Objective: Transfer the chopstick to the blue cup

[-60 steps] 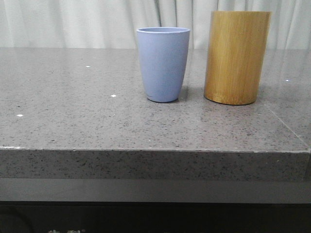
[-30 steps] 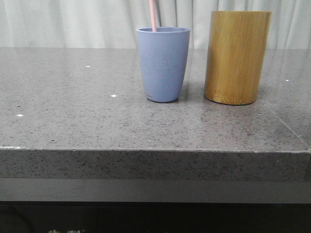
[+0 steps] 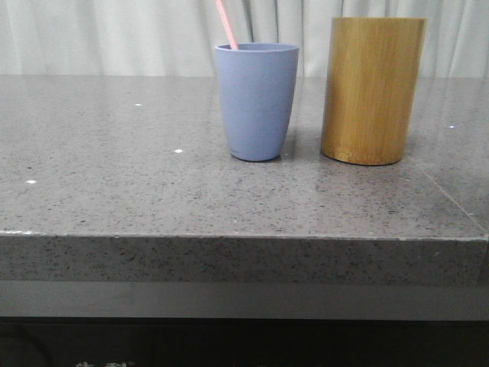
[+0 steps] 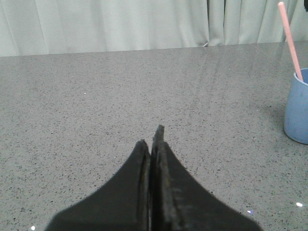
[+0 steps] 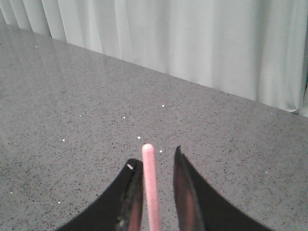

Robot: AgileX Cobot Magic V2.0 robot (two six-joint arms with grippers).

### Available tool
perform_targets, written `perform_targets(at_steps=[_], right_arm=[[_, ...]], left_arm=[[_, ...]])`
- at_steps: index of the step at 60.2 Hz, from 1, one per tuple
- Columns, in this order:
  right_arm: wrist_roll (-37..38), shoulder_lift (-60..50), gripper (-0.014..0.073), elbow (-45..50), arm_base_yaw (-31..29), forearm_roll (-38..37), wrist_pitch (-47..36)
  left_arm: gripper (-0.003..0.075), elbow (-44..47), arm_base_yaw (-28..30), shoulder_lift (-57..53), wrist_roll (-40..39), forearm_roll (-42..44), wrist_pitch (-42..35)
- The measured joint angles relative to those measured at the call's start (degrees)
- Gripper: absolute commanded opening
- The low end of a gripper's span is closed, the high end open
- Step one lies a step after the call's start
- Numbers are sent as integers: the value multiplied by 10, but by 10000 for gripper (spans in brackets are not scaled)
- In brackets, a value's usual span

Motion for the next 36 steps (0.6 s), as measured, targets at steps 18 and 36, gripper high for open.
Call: perform_targets(at_steps=[18,36], right_arm=[[0,-63,-36,0,-32,0,12],[0,-128,-101,0,-140,-1,148]], left_arm=[[-19,0,0,0,0,0,0],[-19,0,0,0,0,0,0]])
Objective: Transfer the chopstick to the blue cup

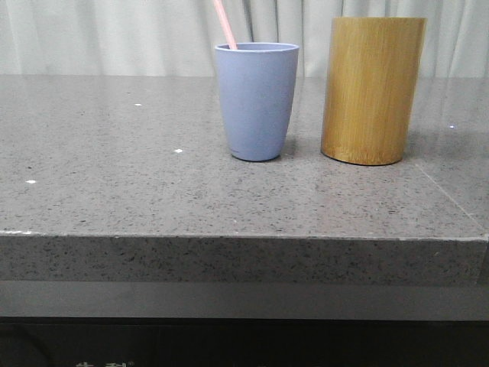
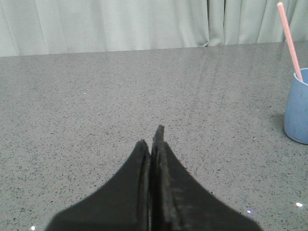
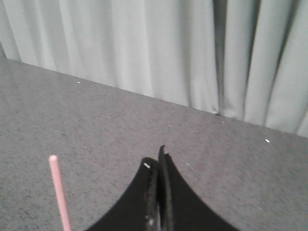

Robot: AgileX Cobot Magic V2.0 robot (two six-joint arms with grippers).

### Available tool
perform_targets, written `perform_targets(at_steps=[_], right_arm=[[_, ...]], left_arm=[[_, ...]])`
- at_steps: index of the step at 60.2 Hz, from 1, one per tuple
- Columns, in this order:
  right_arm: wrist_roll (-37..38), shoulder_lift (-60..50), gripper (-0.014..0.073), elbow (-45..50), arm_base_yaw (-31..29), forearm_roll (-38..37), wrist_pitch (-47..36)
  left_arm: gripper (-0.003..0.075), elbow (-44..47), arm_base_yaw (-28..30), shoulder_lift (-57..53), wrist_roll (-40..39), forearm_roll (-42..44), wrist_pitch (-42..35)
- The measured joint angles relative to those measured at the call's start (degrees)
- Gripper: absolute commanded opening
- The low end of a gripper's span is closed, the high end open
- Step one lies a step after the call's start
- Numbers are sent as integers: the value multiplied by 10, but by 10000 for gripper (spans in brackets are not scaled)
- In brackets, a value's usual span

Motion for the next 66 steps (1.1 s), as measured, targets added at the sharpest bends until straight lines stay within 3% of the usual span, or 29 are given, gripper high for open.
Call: perform_targets(at_steps=[12,19,29,54,66], right_arm=[[0,-62,-101,0,-116,-12,121],[0,-105,-101,16,-154,-35,142],[0,-195,-101,103,-159,-53,127],[0,-459,-101,419,-161,-53,53],[0,-585,-101,505,-161,-40,49]], left_arm=[[-19,0,0,0,0,0,0],[-19,0,0,0,0,0,0],[-19,0,0,0,0,0,0],[-19,0,0,-1,0,0,0],[-19,0,0,-1,0,0,0]])
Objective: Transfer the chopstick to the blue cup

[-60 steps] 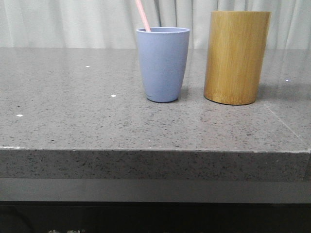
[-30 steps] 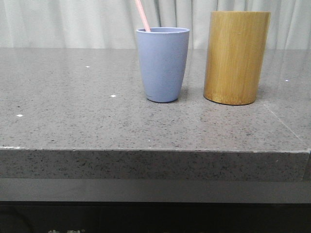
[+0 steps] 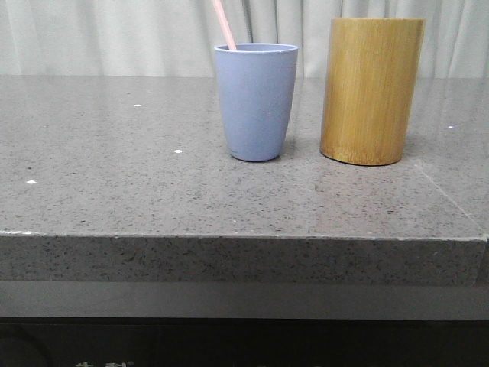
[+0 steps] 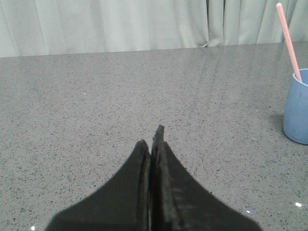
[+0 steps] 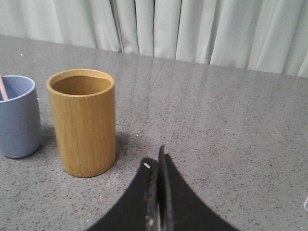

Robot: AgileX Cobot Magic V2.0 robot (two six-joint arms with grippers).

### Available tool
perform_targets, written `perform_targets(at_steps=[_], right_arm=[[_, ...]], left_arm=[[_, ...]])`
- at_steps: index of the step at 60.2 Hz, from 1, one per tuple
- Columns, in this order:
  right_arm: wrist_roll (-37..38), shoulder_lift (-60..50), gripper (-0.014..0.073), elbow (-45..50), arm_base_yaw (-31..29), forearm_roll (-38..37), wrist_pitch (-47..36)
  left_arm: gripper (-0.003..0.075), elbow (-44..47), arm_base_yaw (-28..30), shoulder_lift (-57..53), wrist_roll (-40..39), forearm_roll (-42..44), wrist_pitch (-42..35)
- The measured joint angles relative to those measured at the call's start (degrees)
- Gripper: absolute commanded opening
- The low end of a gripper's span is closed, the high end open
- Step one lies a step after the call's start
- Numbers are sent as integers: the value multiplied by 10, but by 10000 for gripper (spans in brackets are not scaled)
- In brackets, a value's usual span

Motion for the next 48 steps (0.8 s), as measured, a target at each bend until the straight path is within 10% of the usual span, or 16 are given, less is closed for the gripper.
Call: perform_targets(at_steps=[48], right_arm=[[0,-79,-101,31,0,16,0]], left_arm=[[-19,0,0,0,0,0,0]])
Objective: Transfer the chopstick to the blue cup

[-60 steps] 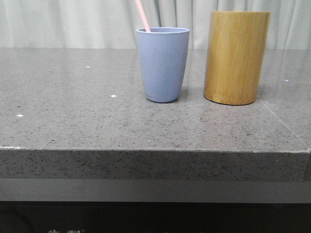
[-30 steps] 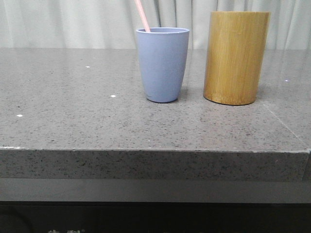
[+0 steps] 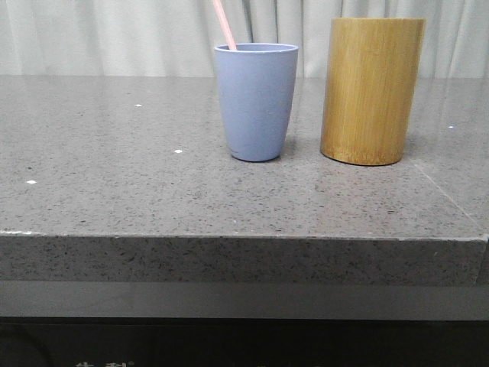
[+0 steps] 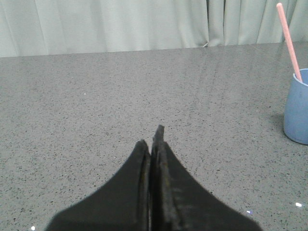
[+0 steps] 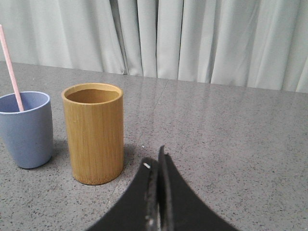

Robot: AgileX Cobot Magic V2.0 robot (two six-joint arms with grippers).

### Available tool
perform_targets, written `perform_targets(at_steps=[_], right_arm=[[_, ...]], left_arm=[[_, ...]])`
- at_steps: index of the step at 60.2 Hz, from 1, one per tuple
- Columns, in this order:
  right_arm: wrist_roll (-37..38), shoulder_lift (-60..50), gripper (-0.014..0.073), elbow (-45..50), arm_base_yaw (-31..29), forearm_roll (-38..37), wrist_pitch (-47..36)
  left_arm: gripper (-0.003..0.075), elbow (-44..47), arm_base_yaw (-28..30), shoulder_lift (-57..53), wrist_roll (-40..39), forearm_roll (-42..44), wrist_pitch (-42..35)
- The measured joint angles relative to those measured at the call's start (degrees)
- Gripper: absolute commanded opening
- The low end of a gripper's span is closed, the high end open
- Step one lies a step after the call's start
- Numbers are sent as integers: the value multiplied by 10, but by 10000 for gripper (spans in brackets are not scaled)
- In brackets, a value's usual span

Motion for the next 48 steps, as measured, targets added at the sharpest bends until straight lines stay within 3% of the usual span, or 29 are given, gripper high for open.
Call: perform_targets(at_steps=[21,36,48], right_arm=[[0,0,-101,0,0,0,0],[0,0,-101,0,0,0,0],[0,0,-101,1,0,0,-1]], left_arm=[[-19,27,3,-29,0,0,-13],[-19,136,26,-137,0,0,-22],[-19,222,32,-144,0,0,-79]])
